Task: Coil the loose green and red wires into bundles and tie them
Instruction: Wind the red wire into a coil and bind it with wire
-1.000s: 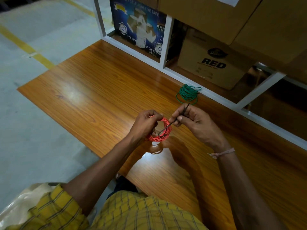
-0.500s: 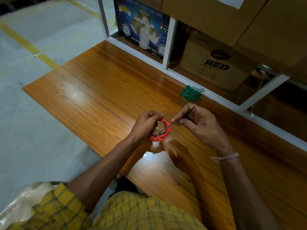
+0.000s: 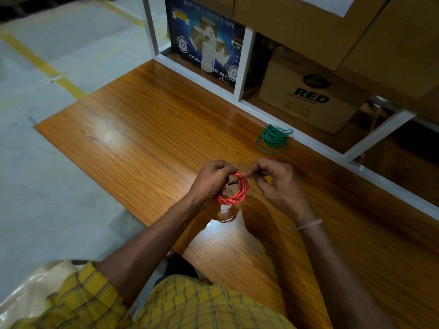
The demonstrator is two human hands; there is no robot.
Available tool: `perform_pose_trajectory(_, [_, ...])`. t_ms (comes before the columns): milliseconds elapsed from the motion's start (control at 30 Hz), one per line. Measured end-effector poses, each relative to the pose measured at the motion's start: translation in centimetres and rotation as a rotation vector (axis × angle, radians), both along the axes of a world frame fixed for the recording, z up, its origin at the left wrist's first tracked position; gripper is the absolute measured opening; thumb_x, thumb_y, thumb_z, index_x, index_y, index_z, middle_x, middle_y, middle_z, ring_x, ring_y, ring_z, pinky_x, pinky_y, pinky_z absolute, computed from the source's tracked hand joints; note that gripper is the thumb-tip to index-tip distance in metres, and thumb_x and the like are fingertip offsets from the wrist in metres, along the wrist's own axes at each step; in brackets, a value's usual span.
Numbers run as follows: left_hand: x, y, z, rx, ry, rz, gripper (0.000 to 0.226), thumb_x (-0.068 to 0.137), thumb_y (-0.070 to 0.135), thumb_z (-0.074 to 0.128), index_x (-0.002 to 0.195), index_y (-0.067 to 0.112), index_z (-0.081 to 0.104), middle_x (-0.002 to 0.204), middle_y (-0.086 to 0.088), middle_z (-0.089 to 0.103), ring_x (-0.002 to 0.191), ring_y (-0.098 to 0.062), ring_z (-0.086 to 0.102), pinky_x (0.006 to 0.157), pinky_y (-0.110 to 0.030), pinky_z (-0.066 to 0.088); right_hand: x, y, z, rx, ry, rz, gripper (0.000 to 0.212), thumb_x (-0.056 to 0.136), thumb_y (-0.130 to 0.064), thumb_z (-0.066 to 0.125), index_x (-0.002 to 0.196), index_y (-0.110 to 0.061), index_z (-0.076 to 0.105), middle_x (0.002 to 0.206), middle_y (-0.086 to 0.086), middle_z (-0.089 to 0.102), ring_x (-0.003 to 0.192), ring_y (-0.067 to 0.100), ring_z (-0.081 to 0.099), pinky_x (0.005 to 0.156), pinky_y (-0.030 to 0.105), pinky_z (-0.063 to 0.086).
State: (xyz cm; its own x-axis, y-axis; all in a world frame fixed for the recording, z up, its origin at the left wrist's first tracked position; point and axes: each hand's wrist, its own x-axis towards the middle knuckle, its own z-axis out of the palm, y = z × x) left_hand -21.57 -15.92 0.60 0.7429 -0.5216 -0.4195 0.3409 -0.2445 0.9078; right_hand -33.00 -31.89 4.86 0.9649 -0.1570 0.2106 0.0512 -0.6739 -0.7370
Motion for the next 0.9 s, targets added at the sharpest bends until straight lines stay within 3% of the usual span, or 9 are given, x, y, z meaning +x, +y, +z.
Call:
perform_pose_trajectory(167, [-0.2, -0.1, 0.3, -0.011, -0.027, -0.005, 0.025, 0.104, 0.026, 0.066, 0.085, 0.011, 0.068, 0.064, -0.006, 0.05, 0.04, -0.015, 0.049, 0.043, -0.023, 0.041, -0.1, 1.4, -0.7, -0.328, -0.127, 0.026, 0.02, 0.089, 0.01, 0.06, 0.093, -0.008, 0.068, 0.088, 0.003, 0.068, 0.087, 0.019, 0.062, 0.07, 0.04, 0.052])
perform_pose_trajectory(333, [-0.4, 0.0, 0.7, 0.029, -0.082, -0.033, 0.029, 0.105, 0.035, 0.064, 0.098, 0.007, 0.07, 0.078, -0.005, 0.066, 0.046, -0.016, 0.056, 0.047, -0.023, 0.04, -0.7, 2.5, -0.7, -0.432, -0.2, 0.008, 0.016, 0.097, -0.002, 0.052, 0.093, -0.007, 0.066, 0.087, 0.007, 0.065, 0.085, 0.027, 0.06, 0.068, 0.041, 0.049])
perform_pose_trajectory(500, [-0.5, 0.4, 1.3, 0.024, -0.16, -0.061, 0.027, 0.105, 0.035, 0.062, 0.099, 0.01, 0.071, 0.089, -0.006, 0.08, 0.051, -0.02, 0.063, 0.044, -0.021, 0.041, -1.1, 2.9, -0.9, -0.419, -0.217, -0.012, 0.015, 0.096, 0.001, 0.056, 0.096, -0.007, 0.068, 0.09, 0.006, 0.067, 0.086, 0.027, 0.061, 0.069, 0.037, 0.05])
perform_pose_trajectory(667, [-0.5, 0.3, 0.4, -0.018, -0.238, -0.023, 0.017, 0.1, 0.032, 0.066, 0.09, 0.019, 0.072, 0.09, 0.0, 0.076, 0.06, -0.002, 0.059, 0.058, -0.029, 0.048, -0.9, 2.7, -1.1, -0.307, -0.2, -0.068, 0.02, 0.092, 0.009, 0.063, 0.098, -0.008, 0.071, 0.093, 0.004, 0.07, 0.09, 0.024, 0.066, 0.073, 0.043, 0.054])
perform_pose_trajectory(800, [-0.5, 0.3, 0.5, -0.056, -0.229, -0.008, 0.015, 0.095, 0.035, 0.068, 0.105, 0.024, 0.069, 0.098, -0.002, 0.077, 0.062, 0.0, 0.06, 0.063, -0.028, 0.047, -0.8, 2.7, -0.7, -0.198, -0.191, -0.104, 0.021, 0.091, 0.009, 0.067, 0.098, -0.009, 0.071, 0.095, 0.001, 0.072, 0.089, 0.019, 0.068, 0.071, 0.041, 0.056])
perform_pose_trajectory(900, [-0.3, 0.3, 0.7, -0.058, -0.161, 0.015, 0.026, 0.099, 0.028, 0.07, 0.121, 0.026, 0.057, 0.104, -0.008, 0.078, 0.055, 0.0, 0.061, 0.053, -0.024, 0.047, -0.8, 2.8, -0.3, -0.131, -0.171, -0.123, 0.016, 0.093, 0.005, 0.068, 0.098, -0.01, 0.07, 0.095, -0.001, 0.071, 0.088, 0.016, 0.068, 0.072, 0.042, 0.057])
